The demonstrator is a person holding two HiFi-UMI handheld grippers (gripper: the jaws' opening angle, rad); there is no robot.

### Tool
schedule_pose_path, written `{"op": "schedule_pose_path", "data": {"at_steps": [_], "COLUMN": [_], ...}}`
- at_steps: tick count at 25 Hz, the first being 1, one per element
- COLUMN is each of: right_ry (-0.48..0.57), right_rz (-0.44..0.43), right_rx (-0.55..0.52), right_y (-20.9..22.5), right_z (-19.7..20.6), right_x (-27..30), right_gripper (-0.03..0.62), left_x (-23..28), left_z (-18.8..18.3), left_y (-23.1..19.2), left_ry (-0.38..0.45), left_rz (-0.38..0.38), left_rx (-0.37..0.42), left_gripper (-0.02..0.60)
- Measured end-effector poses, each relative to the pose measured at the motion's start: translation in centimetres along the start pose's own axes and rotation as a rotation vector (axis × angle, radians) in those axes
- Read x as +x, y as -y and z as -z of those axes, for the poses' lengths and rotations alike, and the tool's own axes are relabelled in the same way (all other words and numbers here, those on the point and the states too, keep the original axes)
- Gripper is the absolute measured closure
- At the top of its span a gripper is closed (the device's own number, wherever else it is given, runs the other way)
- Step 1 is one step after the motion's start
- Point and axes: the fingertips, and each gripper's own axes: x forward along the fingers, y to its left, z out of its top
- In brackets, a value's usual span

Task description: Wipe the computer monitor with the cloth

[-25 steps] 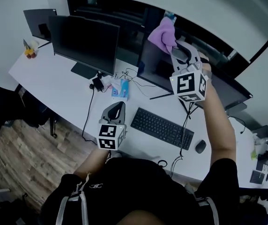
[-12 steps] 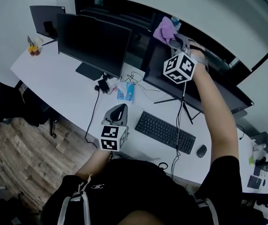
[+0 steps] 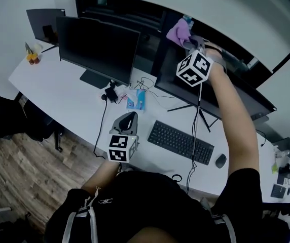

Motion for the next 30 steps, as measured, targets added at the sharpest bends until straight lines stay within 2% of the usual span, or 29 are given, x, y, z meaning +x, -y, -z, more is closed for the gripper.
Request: {"op": "schedule_pose_path", "data": {"at_steps": [3,7,17,30], "right_ry": [-0.031,-0.058,-0.086,-0.121], "right_rz": [-0.015,-0.037,-0.007,0.03], "right_rx": [-0.036,-0.015,0.014,0.066], "right_y": [0.1,0.2,1.1,2.5], "right_z": [0.7,2.0,6.1,13.7], "right_x": [-0.1,-0.4,-2.5,-6.2], "right_gripper": [0.536,0.537,0.537,0.536], "left_x": [0.7,1.3,2.0,2.8], "left_z": [-0.2,0.1,-0.3,0.3], "left_y": [0.4,1.2,3.1,9.4], "left_ry": [-0.003,-0.017,-0.006,-0.011], "left_rz": [0.018,0.044,0.07,0.12], "left_rx": [0.006,0.015,0.043,0.071], "left_gripper": [0.568,0.568,0.568,0.568]}}
